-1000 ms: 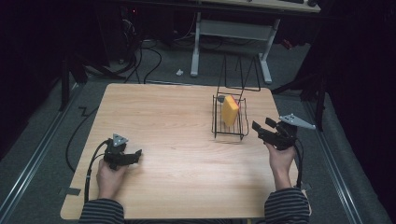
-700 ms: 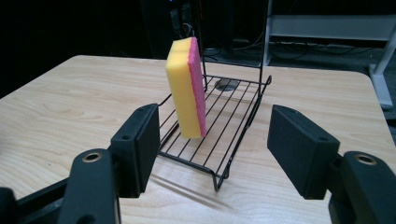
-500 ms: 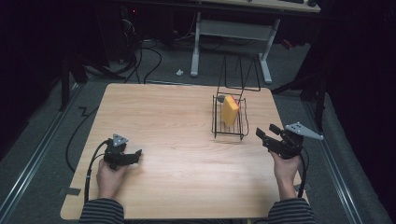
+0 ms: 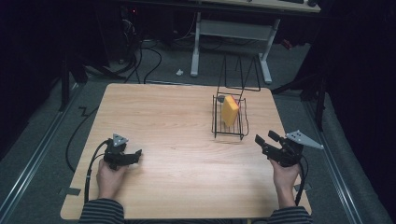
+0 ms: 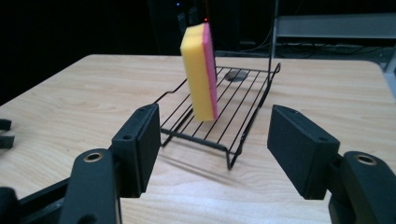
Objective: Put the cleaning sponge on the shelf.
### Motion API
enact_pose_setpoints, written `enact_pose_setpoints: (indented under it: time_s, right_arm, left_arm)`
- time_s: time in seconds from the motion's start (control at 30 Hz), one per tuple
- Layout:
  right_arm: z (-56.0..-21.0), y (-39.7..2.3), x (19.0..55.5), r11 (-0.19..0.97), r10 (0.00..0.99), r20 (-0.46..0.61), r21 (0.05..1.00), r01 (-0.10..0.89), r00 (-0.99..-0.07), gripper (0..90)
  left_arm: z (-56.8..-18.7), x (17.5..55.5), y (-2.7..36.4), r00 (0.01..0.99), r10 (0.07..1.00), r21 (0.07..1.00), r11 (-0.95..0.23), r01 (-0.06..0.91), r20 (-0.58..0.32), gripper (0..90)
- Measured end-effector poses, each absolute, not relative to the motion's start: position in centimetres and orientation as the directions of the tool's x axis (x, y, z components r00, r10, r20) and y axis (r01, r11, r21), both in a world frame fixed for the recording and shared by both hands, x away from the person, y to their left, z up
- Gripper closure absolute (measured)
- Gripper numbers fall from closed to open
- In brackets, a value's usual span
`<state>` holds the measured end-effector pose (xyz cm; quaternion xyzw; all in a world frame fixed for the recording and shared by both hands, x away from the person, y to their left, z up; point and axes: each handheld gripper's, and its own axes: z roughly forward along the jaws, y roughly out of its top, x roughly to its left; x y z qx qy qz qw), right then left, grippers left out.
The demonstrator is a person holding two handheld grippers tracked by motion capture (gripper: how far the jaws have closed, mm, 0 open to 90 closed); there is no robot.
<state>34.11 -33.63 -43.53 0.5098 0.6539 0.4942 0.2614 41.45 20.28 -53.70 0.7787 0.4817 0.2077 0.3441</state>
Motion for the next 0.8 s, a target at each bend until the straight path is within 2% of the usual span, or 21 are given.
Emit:
enact_pose_setpoints:
  time_s: [0.8]
  right_arm:
    - [-46.8,-30.8,34.4,0.035,0.909,0.166,0.883,0.468,-0.382,35.2]
  left_arm:
    - [-53.7,41.4,20.3,0.45,0.893,0.736,-0.299,0.607,-0.008,22.0]
